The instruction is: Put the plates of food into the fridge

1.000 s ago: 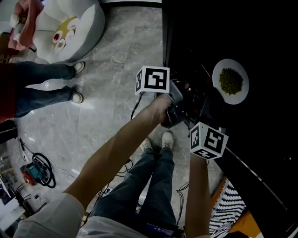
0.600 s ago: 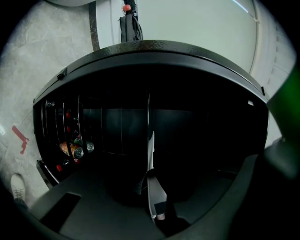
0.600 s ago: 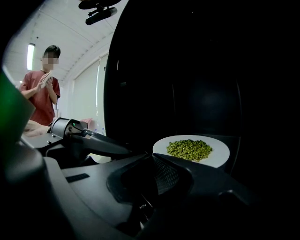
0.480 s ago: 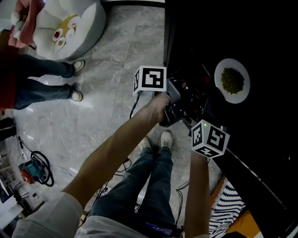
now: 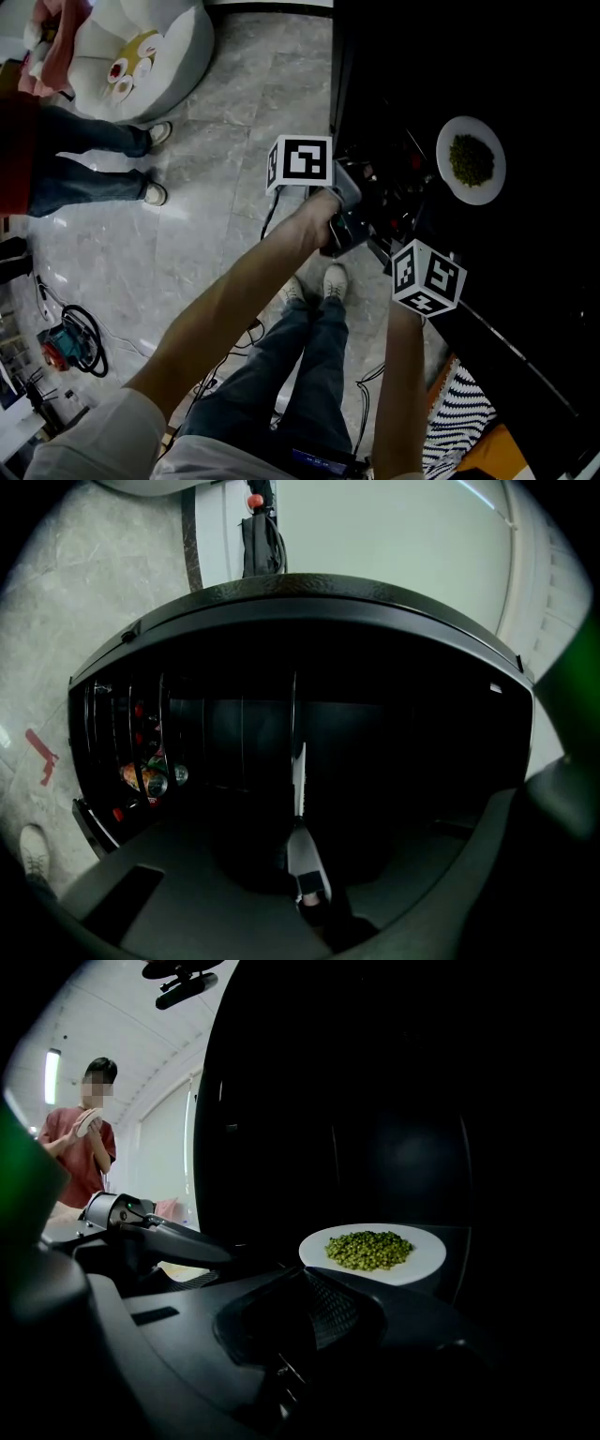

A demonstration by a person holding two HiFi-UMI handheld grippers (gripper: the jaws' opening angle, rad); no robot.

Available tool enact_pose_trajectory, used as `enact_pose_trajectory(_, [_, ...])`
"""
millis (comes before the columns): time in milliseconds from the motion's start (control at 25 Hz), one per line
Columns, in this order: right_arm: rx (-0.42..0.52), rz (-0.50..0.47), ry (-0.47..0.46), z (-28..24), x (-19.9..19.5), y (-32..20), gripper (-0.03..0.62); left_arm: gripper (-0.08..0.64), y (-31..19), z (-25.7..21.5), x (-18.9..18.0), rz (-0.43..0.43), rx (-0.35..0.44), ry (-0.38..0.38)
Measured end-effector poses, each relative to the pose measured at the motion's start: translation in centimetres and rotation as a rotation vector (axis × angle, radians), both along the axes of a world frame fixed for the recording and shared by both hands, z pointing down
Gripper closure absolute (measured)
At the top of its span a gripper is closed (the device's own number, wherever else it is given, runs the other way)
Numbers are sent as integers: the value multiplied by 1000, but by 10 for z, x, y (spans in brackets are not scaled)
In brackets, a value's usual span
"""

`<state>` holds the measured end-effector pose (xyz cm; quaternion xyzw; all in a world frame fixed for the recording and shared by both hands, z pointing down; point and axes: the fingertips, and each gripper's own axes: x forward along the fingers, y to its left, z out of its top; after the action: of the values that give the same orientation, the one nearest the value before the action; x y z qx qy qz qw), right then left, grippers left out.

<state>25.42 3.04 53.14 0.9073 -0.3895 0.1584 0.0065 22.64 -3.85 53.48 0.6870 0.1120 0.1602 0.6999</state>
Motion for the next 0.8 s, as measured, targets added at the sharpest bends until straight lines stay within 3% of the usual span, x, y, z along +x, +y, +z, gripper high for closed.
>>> enact_pose_trajectory(800, [-2,-36,-5,0,-20,3,583,554,3,0,-13,-23,78,-18])
